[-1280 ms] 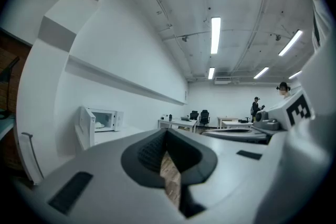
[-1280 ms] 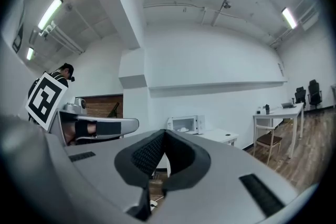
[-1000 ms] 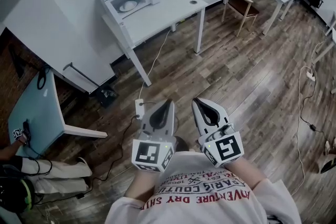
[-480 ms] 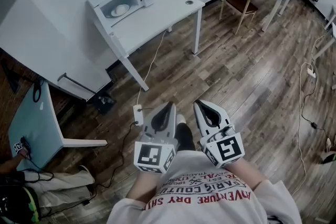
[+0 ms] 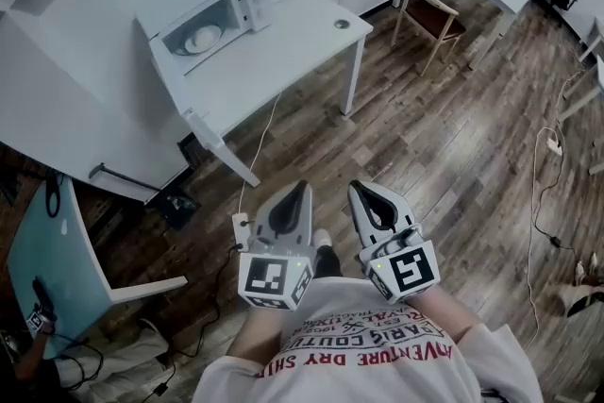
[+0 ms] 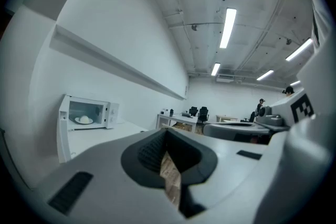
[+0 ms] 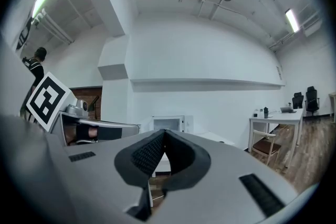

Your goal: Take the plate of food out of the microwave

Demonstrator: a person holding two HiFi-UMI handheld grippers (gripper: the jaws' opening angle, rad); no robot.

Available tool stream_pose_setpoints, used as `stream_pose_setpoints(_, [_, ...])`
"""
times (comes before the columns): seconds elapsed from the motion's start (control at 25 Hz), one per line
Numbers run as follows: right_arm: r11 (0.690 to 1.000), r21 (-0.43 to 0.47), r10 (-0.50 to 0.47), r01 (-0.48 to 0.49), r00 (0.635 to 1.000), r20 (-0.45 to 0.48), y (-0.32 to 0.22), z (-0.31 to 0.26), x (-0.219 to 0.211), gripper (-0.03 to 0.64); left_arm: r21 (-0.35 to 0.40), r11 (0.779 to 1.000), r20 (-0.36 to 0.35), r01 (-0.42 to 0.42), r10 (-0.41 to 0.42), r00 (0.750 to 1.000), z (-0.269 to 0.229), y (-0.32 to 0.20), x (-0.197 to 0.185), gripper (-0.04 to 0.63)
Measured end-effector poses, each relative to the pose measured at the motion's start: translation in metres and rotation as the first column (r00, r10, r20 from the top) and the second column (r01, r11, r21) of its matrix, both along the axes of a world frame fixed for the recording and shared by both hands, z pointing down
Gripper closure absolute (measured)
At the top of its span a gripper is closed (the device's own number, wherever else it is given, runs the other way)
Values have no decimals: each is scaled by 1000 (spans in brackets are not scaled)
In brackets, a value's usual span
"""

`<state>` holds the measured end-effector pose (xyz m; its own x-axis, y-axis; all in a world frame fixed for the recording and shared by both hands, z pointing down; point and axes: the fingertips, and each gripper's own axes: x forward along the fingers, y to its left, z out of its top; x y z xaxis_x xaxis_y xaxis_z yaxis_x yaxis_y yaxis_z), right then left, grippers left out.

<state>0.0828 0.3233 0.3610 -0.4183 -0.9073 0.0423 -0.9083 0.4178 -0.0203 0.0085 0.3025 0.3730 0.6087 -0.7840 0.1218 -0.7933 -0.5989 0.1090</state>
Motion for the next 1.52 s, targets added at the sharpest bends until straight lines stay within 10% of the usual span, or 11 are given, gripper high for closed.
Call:
stream_pose_setpoints(0.88, [963,9,-270,269,963,9,-276,-3,-60,606,-24,965,30,260,-259,965,12,-247,-63,589])
stream_pose_setpoints(1.52, [811,-20,-585,585,811,-21,-508,-2,-45,606,-57,800,-1,597,-598,801,12,-448,-56,589])
